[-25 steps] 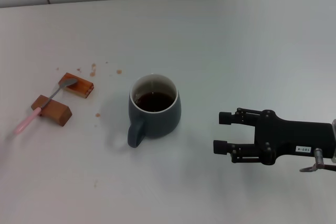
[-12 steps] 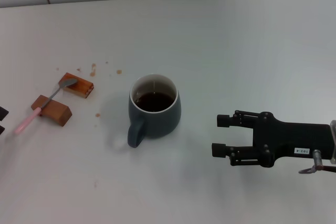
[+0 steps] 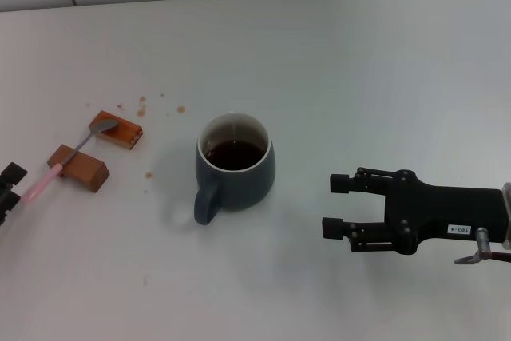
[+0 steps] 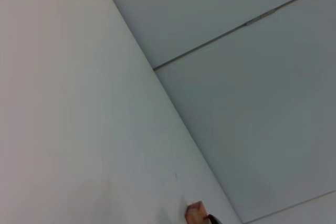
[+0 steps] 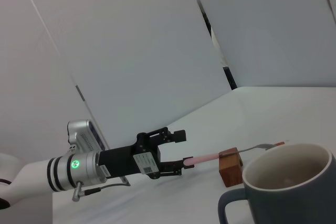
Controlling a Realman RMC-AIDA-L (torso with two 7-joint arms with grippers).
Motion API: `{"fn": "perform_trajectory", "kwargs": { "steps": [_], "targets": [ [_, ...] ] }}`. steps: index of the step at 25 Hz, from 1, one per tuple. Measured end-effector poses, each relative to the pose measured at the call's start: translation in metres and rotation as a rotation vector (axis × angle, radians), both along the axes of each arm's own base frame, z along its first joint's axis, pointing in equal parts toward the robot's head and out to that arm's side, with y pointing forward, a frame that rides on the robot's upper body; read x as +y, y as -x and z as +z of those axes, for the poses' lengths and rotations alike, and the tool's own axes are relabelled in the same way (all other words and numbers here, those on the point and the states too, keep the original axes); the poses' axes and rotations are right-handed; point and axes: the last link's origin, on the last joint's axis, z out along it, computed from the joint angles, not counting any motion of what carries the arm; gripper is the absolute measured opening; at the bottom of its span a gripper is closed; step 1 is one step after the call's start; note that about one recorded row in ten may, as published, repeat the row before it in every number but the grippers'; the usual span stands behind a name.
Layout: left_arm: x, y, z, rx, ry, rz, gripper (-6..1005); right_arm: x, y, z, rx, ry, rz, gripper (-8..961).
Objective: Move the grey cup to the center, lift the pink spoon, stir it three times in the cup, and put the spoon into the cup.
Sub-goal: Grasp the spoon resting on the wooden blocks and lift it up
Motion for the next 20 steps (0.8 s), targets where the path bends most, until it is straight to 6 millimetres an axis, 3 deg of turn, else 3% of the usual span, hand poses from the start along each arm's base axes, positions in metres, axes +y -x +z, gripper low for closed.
{"fn": "perform_trajectory", "kwargs": {
  "steps": [20],
  "targets": [
    [0.005, -0.007, -0.012, -0.031, 0.031, -0.007, 819, 0.0, 0.0, 0.0, 0.001, 0.001, -0.001, 823]
  ]
}}
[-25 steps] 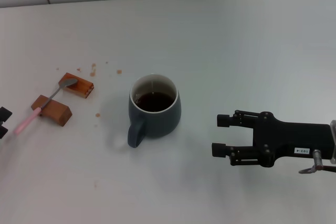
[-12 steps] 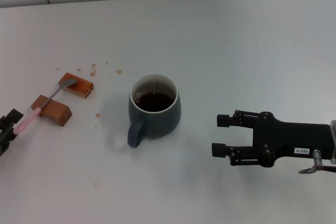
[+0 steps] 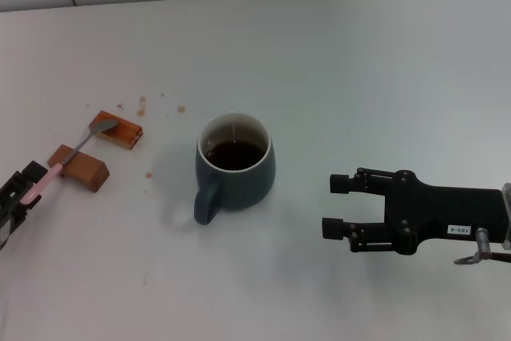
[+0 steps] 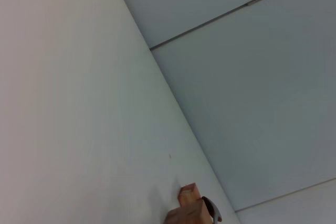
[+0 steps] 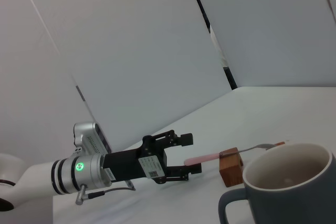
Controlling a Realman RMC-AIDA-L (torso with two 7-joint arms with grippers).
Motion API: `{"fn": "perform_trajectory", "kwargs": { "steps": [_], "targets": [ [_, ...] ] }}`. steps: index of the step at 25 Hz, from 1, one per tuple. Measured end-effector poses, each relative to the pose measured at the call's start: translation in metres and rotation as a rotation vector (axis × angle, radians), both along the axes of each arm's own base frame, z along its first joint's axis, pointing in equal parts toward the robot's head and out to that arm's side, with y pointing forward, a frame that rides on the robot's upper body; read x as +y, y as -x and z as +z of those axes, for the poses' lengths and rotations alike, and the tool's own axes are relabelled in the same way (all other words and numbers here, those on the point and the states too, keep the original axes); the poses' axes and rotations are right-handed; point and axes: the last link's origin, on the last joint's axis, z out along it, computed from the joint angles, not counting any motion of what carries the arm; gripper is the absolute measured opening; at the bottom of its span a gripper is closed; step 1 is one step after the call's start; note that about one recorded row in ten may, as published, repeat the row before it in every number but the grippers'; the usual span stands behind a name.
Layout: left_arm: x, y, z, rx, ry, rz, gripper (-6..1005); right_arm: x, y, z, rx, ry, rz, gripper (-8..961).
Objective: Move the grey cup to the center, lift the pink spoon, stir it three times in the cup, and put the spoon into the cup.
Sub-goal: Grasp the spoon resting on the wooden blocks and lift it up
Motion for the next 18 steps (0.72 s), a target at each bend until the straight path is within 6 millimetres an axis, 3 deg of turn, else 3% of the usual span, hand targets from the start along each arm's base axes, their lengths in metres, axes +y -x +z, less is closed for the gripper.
{"fn": "perform_trajectory", "kwargs": {
  "steps": [18],
  "targets": [
    [0.0086, -0.0049, -0.0048, -0.007, 0.021, -0.012, 819, -0.0006, -0.0004, -0.0004, -0.004, 0.004, 0.001, 821]
  ]
}}
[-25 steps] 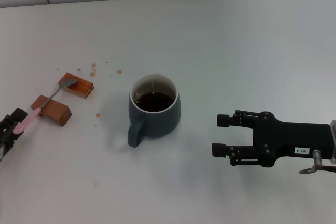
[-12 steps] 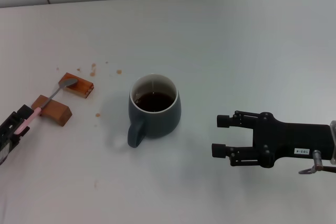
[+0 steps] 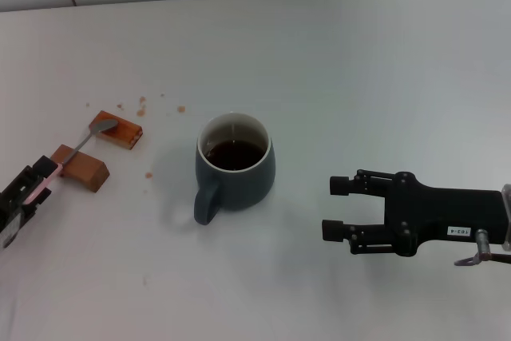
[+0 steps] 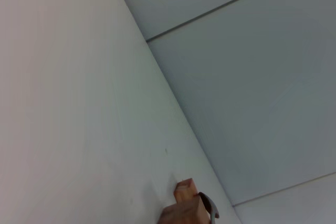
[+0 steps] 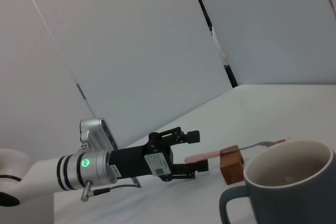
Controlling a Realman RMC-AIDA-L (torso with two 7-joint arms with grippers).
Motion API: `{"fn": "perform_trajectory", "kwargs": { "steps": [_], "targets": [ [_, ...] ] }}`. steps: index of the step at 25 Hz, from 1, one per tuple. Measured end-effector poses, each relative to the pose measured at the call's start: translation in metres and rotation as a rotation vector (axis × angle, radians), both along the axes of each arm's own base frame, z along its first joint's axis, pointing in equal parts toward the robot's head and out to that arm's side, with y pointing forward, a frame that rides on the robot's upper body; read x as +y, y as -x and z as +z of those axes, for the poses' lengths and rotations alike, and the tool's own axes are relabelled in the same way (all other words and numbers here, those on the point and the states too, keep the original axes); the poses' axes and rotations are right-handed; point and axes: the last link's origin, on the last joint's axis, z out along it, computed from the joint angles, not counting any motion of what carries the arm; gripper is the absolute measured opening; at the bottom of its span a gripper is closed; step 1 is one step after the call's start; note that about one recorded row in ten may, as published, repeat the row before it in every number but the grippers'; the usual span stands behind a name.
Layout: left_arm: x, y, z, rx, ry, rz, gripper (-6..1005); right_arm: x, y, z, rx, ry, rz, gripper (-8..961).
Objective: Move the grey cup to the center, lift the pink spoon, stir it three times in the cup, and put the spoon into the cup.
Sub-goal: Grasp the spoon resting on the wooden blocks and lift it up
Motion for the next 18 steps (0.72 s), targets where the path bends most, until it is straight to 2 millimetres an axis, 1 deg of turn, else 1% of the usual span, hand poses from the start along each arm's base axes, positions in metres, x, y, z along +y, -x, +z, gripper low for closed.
{"fn": "perform_trajectory", "kwargs": {
  "steps": [16, 18],
  "targets": [
    [0.0012, 0.0009, -0.0033, -0.001, 0.008, 0.016, 818, -0.0013, 0.0009, -0.002, -0.007, 0.022, 0.005, 820],
    [0.0014, 0.0011, -0.0031, -0.001, 0.007, 0.018, 771, -0.0012, 0.001, -0.0018, -0.007, 0.021, 0.005, 820]
  ]
}}
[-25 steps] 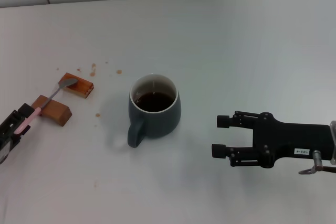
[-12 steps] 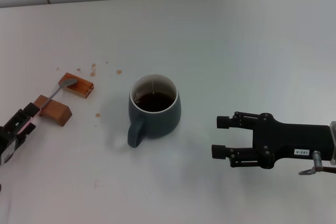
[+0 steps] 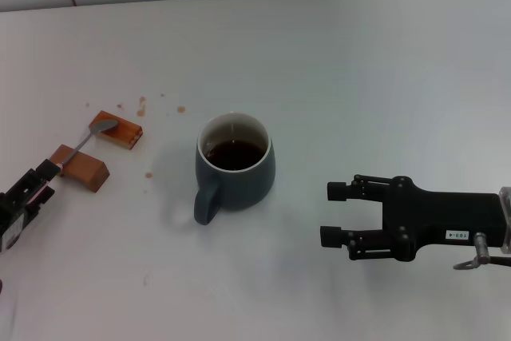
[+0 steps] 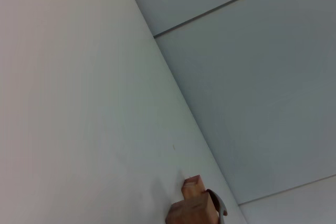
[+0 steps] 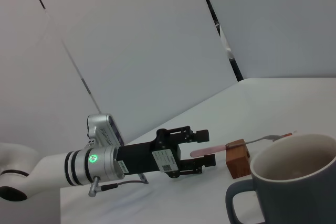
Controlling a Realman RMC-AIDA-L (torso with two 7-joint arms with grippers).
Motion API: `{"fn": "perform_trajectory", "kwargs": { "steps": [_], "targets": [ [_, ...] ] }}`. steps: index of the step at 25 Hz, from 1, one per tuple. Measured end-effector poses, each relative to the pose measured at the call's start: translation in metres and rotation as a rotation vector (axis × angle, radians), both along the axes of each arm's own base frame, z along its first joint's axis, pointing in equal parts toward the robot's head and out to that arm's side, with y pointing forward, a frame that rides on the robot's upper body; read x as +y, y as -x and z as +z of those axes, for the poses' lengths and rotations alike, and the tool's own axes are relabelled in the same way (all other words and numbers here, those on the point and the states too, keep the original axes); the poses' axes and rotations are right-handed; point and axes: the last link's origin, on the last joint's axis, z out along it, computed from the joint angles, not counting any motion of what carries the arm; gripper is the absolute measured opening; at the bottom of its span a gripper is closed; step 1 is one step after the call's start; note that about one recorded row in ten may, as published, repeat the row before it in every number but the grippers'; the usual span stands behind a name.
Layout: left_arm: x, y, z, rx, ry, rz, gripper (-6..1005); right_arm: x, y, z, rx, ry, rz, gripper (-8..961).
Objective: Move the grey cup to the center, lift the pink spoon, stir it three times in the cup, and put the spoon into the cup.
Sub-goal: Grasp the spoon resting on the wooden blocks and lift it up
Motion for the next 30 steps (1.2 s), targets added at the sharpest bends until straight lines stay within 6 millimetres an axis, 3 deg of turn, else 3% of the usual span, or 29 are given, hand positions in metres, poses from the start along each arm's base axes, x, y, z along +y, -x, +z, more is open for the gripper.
{"fn": "perform_trajectory", "kwargs": {
  "steps": [4, 30],
  "targets": [
    [0.0004, -0.0001, -0.0001, 0.0, 0.0, 0.0, 677, 0.0002, 0.0002, 0.0001, 0.0, -0.001, 0.0, 819],
    [0.0023, 0.0001, -0.0027, -0.006, 0.001, 0.015, 532, 0.0003, -0.0001, 0.0, -0.002, -0.001, -0.001, 818]
  ]
}}
